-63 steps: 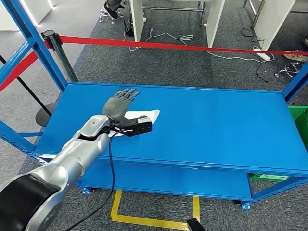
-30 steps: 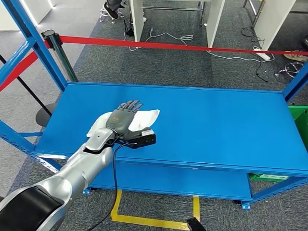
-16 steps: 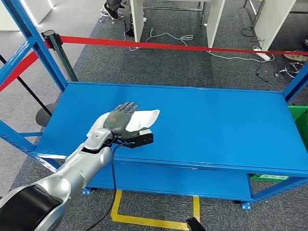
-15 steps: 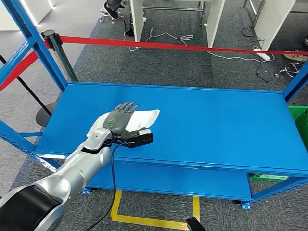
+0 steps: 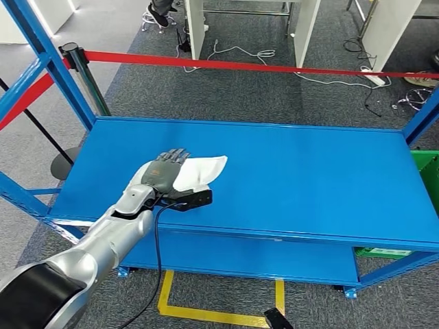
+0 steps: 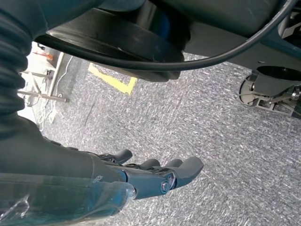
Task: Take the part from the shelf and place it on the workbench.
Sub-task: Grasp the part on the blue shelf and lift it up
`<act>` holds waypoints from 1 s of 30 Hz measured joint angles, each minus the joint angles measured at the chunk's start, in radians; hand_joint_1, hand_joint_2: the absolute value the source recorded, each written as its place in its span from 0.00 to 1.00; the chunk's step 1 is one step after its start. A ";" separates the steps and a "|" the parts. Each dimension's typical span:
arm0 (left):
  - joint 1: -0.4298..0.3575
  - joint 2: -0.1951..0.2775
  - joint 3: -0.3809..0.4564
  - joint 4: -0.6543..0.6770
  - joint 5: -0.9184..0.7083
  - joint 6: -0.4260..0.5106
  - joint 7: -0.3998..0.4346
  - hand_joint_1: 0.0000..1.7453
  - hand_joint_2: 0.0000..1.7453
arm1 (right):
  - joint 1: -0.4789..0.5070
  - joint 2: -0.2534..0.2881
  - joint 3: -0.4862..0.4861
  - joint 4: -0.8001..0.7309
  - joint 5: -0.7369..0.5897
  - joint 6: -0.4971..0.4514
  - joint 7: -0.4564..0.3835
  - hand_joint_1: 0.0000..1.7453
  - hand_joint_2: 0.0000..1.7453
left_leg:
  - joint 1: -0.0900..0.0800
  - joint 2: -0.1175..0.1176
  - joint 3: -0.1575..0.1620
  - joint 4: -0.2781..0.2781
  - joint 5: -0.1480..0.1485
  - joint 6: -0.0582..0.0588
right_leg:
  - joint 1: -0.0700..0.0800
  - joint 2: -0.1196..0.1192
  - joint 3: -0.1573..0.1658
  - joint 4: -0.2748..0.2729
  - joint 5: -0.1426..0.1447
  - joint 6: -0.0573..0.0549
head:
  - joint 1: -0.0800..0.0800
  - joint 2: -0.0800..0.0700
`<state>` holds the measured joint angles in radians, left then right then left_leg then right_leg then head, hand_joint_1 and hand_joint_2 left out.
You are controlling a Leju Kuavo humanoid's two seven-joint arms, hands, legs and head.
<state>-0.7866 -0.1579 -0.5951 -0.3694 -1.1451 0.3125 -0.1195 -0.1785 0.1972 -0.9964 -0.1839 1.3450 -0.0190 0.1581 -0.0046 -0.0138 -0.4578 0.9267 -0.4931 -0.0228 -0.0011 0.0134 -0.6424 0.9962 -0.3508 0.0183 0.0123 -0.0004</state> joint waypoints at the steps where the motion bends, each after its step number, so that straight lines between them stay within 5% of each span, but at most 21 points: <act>1: 0.000 0.002 0.000 0.002 0.000 -0.001 0.001 0.00 1.00 | -0.001 0.000 0.000 0.000 0.001 0.000 0.000 0.00 1.00 | 0.000 0.000 0.000 0.000 0.000 0.000 | 0.000 0.000 0.000 0.000 0.000 0.000 | 0.000 0.000; 29: -0.035 0.032 0.001 0.039 0.004 -0.047 0.020 0.00 1.00 | -0.014 0.018 0.000 0.000 0.004 0.010 0.004 0.00 1.00 | 0.000 0.000 0.000 0.000 0.000 0.000 | 0.000 0.000 0.000 0.000 0.000 0.000 | 0.000 0.000; 30: -0.036 0.032 0.001 0.039 0.004 -0.050 0.020 0.21 1.00 | -0.014 0.018 0.000 0.000 0.005 0.010 0.004 0.00 1.00 | 0.000 0.000 0.000 0.000 0.000 0.000 | 0.000 0.000 0.000 0.000 0.000 0.000 | 0.000 0.000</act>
<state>-0.8221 -0.1257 -0.5937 -0.3305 -1.1409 0.2626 -0.0990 -0.1924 0.2154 -0.9960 -0.1839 1.3497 -0.0088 0.1623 -0.0046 -0.0139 -0.4577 0.9267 -0.4930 -0.0229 -0.0011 0.0132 -0.6423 0.9963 -0.3508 0.0183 0.0122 -0.0004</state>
